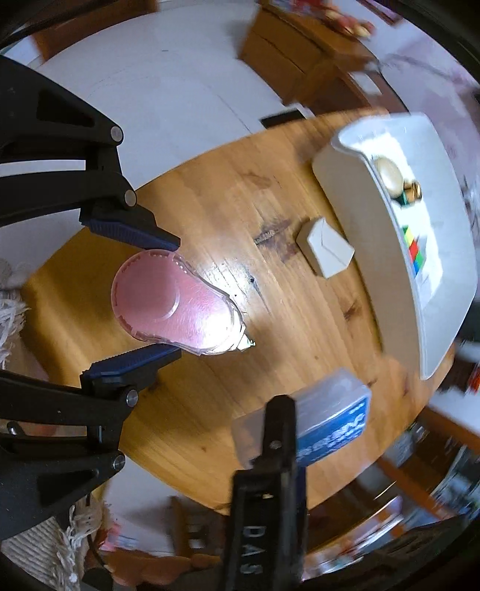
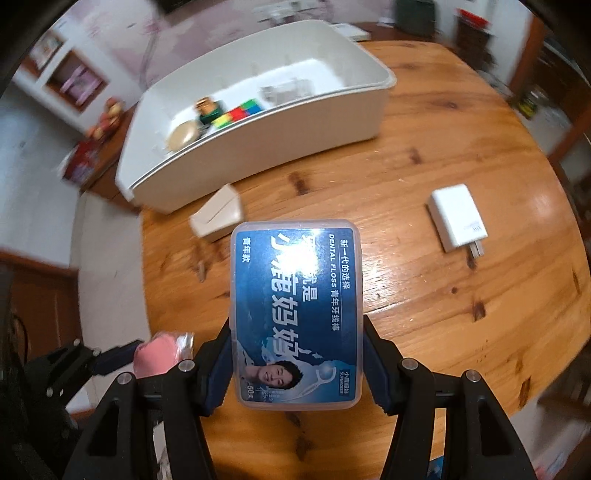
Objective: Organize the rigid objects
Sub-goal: 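Grasp the pink tape dispenser with the left tool while the right tool grasps the blue floss box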
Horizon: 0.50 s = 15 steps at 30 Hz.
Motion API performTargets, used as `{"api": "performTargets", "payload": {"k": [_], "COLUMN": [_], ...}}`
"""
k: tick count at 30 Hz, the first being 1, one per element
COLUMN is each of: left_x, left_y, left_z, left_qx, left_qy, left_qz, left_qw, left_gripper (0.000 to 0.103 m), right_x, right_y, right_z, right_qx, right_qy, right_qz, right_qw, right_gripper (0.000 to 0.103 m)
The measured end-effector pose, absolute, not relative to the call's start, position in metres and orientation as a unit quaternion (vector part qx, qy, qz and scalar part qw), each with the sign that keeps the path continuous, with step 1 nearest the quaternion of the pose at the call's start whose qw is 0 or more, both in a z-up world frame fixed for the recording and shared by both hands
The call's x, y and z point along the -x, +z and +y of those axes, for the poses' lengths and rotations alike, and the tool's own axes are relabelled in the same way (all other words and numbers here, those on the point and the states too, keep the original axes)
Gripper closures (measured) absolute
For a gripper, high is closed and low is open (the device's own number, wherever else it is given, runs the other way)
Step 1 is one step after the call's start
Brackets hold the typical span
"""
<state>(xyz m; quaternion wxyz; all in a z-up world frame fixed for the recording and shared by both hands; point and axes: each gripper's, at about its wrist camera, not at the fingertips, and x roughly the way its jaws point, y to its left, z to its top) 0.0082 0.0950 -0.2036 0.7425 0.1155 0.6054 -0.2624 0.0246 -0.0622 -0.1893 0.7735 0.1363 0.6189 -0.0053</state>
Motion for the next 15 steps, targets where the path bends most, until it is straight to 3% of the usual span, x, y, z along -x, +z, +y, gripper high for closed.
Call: {"api": "performTargets", "payload": {"k": [15], "left_x": [0.030], "left_y": [-0.133], "left_z": [0.064], "left_qx": [-0.019], "left_qy": [-0.144], "left_qz": [0.560], "left_qw": [0.816], "left_gripper": [0.048], "right_x": [-0.010], "right_y": [-0.128], "right_z": [-0.087], "right_qx": [-0.051], "right_qy": [0.158], "right_qz": [0.575], "right_qw": [0.801], "right_gripper": [0.041]}}
